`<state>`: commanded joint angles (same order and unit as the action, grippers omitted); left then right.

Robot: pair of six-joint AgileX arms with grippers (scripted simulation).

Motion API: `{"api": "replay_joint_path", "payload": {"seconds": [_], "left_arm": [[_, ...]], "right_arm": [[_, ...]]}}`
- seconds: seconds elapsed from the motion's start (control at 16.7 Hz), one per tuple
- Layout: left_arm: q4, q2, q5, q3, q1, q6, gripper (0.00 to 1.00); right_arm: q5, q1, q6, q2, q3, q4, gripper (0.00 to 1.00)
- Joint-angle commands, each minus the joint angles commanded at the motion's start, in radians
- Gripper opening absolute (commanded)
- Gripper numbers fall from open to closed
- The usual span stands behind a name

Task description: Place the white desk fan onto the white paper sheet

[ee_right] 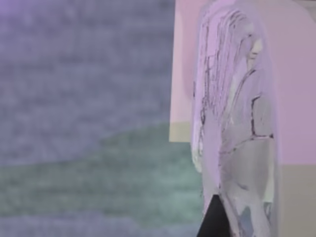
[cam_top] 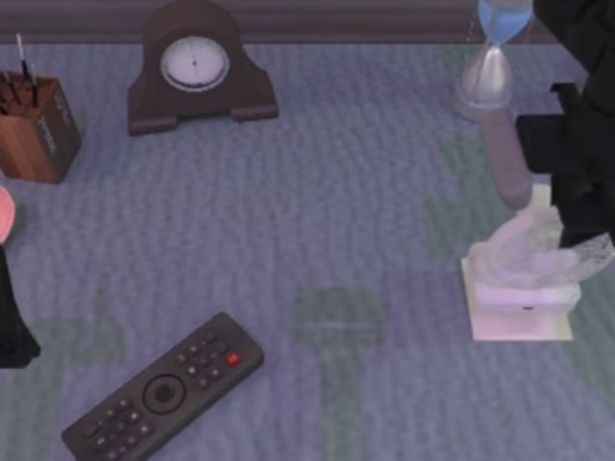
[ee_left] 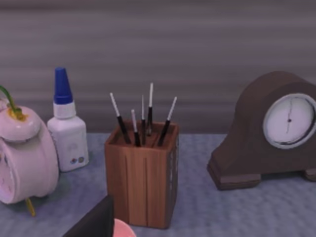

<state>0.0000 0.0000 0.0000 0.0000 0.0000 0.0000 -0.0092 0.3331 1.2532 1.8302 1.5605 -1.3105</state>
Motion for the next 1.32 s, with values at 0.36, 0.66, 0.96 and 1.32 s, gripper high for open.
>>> {"api": "replay_joint_path", "payload": {"seconds": [0.36,0.66,0.96,1.32], "left_arm": [[0.0,0.0,0.0,0.0,0.0,0.0,1.0],[0.0,0.0,0.0,0.0,0.0,0.0,1.0],[0.0,0.0,0.0,0.0,0.0,0.0,1.0],[0.0,0.0,0.0,0.0,0.0,0.0,1.0]], "right_arm": [[0.0,-0.001,0.002,0.004,-0.029,0.029,0.08],[0.0,-0.001,0.002,0.004,-0.029,0.029,0.45],[0.0,-0.001,0.002,0.004,-0.029,0.029,0.83],[0.0,-0.001,0.002,0.004,-0.029,0.029,1.0]]}}
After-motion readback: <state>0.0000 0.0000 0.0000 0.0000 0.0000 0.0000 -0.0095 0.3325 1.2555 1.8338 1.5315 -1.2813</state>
